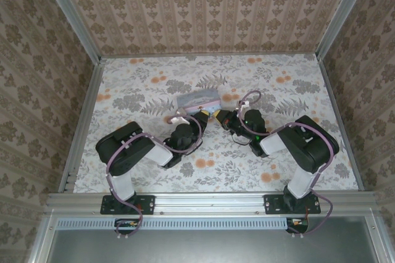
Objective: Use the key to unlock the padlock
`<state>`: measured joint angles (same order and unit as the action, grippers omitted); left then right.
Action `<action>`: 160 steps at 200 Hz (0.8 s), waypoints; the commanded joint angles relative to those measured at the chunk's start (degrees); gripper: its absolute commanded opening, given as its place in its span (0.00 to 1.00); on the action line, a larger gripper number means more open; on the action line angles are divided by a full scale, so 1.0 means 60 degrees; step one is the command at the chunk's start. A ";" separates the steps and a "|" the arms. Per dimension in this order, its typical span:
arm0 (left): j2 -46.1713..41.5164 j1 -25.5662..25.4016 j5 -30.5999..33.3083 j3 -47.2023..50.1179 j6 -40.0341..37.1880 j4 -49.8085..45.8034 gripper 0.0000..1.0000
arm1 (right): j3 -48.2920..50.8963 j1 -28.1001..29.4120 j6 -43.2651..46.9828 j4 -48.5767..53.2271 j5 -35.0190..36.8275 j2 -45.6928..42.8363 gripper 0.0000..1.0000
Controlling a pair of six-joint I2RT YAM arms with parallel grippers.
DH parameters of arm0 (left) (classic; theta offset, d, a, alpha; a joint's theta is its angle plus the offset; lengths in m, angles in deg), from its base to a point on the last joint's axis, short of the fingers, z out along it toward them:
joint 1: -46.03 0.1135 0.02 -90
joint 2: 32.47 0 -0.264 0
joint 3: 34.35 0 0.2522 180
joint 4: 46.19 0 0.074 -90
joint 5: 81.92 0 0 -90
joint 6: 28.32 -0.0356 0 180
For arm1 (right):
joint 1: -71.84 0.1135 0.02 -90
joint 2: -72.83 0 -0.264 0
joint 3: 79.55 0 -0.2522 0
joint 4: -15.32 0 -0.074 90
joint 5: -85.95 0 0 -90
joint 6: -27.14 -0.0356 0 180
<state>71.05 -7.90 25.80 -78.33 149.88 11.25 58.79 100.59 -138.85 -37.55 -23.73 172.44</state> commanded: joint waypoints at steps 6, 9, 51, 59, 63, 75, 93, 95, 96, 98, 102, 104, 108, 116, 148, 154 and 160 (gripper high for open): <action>0.0241 -0.0884 -0.3713 -0.0570 0.0044 0.0652 0.00 | -0.0395 0.0987 0.0663 -0.1490 -0.2524 -0.0785 0.00; 0.0262 -0.0861 -0.3738 -0.0550 0.0044 0.0657 0.00 | -0.0371 0.0980 0.0744 -0.1435 -0.2514 -0.0826 0.00; 0.0158 -0.0676 -0.4254 -0.0485 -0.0053 0.0673 0.00 | 0.0073 0.0993 0.0986 -0.1486 -0.2373 -0.1016 0.00; 0.0120 -0.0662 -0.4264 -0.0472 0.0059 0.0673 0.00 | 0.0140 0.1008 0.0753 -0.1576 -0.2246 -0.1016 0.00; 0.0109 -0.0653 -0.4257 -0.0459 0.0144 0.0673 0.00 | 0.0153 0.1021 0.0670 -0.1612 -0.2191 -0.1028 0.00; 0.0117 -0.0654 -0.4213 -0.0452 0.0412 0.0673 0.00 | 0.0174 0.1094 0.0538 -0.1568 -0.2042 -0.1189 0.00; 0.0248 -0.0657 -0.4241 -0.0577 0.0549 0.0672 0.00 | 0.0077 0.1170 0.0374 -0.1508 -0.2008 -0.1336 0.00; 0.0265 -0.0659 -0.4249 -0.0593 0.0559 0.0672 0.00 | 0.0061 0.1170 0.0345 -0.1511 -0.2022 -0.1338 0.00; 0.0272 -0.0669 -0.4245 -0.0598 0.0576 0.0672 0.00 | 0.0056 0.1177 0.0323 -0.1509 -0.2022 -0.1338 0.00; 0.0296 -0.0666 -0.4231 -0.0613 0.0599 0.0673 0.00 | 0.0026 0.1172 0.0288 -0.1508 -0.2044 -0.1338 0.00; 0.0327 -0.0691 -0.4227 -0.0638 0.0633 0.0673 0.00 | -0.0034 0.1177 0.0228 -0.1515 -0.2070 -0.1313 0.00; 0.0347 -0.0701 -0.4227 -0.0649 0.0639 0.0673 0.00 | -0.0066 0.1172 0.0191 -0.1509 -0.2085 -0.1299 0.00; 0.0379 -0.0706 -0.4227 -0.0686 0.0639 0.0673 0.00 | -0.0132 0.1170 0.0118 -0.1501 -0.2136 -0.1271 0.00; 0.0436 -0.0723 -0.4213 -0.0740 0.0652 0.0665 0.00 | -0.0223 0.1178 0.0008 -0.1540 -0.2170 -0.1190 0.00; 0.0743 -0.0652 -0.3777 -0.0625 0.0435 0.0658 0.00 | -0.0342 0.1106 -0.0080 -0.1424 -0.2208 -0.0888 0.00; 0.0832 -0.0613 -0.3678 -0.0570 0.0349 0.0664 0.00 | -0.0306 0.1058 -0.0067 -0.1416 -0.2178 -0.0863 0.04; 0.0942 -0.0563 -0.3583 -0.0507 0.0299 0.0669 0.00 | -0.0241 0.0994 -0.0078 -0.1393 -0.2149 -0.0828 0.11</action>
<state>73.33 -7.84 20.07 -78.63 153.25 15.10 61.93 100.98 -138.58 -35.36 -22.81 167.61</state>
